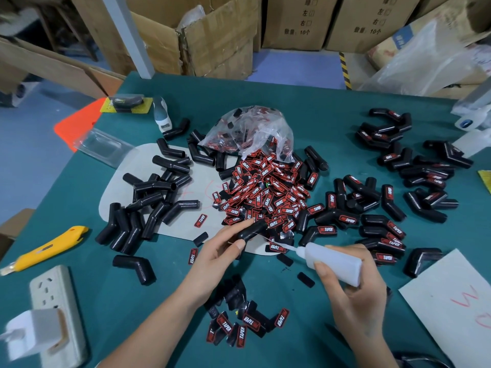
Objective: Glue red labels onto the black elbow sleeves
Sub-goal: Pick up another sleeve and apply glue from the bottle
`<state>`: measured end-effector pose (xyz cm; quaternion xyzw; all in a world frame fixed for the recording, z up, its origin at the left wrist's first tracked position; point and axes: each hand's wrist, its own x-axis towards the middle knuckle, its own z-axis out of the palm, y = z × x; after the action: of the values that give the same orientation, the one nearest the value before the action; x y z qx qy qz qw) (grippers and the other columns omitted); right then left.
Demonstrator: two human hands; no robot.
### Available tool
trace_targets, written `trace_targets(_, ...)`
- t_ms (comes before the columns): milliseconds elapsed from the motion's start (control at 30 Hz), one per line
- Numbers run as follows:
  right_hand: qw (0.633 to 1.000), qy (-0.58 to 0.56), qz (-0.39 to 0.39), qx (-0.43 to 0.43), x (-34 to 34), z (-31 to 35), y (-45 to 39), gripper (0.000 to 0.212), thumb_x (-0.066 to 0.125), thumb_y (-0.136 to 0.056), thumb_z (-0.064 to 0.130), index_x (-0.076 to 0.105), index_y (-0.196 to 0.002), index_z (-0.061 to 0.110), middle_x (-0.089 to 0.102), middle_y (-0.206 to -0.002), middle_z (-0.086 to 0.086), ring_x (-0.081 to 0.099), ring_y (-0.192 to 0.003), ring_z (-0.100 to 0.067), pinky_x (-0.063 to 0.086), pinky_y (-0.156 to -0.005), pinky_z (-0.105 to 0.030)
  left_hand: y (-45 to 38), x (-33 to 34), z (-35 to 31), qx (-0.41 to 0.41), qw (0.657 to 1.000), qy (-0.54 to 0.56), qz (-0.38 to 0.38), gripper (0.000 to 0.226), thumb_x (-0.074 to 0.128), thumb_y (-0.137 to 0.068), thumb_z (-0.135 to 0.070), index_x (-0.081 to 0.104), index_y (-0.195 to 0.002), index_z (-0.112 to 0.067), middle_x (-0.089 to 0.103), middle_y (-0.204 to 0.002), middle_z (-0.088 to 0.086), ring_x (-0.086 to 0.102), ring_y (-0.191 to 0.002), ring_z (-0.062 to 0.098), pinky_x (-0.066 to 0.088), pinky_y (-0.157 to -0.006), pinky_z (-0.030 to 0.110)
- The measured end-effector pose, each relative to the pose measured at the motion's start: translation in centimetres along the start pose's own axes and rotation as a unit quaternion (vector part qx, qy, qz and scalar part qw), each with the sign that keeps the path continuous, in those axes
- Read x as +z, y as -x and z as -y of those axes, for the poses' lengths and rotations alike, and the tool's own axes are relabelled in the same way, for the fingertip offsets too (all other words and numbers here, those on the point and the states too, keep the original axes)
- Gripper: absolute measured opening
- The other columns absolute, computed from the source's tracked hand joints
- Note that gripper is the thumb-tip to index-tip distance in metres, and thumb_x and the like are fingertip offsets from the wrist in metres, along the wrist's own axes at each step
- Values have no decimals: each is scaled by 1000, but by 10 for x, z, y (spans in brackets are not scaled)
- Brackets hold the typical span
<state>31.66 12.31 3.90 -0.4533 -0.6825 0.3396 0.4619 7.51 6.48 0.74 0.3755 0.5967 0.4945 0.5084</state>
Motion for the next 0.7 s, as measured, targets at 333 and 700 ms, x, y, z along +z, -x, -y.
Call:
trace_targets(333,1000,0,8,10,0,1,0,31,69,-83,43,61,-106,62,64,-101,28,64,-92,2,46,-73,-7,2,0,-2,-11,1000,4,-6,42,56,-108,-15,67,-139,-41,67,-137,-5,59,-128,21,42,-112,34)
trace_targets(700,1000,-6,3,9,-1,5,-2,32,69,-82,42,61,-106,62,64,-101,28,64,-91,3,45,-74,-7,2,0,-2,-7,1000,15,-3,43,55,-108,-10,68,-140,-36,66,-140,-6,58,-133,15,42,-111,32)
